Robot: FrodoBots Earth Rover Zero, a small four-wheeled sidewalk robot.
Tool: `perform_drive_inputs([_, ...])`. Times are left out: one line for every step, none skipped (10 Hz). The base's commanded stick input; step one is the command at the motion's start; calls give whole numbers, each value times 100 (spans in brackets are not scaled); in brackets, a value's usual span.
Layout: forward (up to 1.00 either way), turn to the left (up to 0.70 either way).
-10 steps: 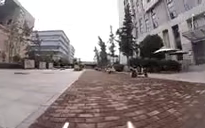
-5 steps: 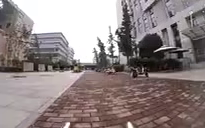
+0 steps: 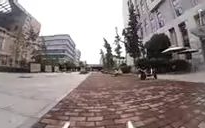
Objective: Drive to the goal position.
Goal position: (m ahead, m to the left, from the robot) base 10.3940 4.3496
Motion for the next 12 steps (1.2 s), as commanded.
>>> perform_drive_inputs([45,27])
perform_drive_inputs([45,27])
perform_drive_inputs([45,15])
perform_drive_inputs([45,0])
perform_drive_inputs([45,0])
perform_drive_inputs([45,0])
perform_drive_inputs([45,0])
perform_drive_inputs([45,0])
perform_drive_inputs([45,0])
perform_drive_inputs([45,0])
perform_drive_inputs([45,0])
perform_drive_inputs([45,0])
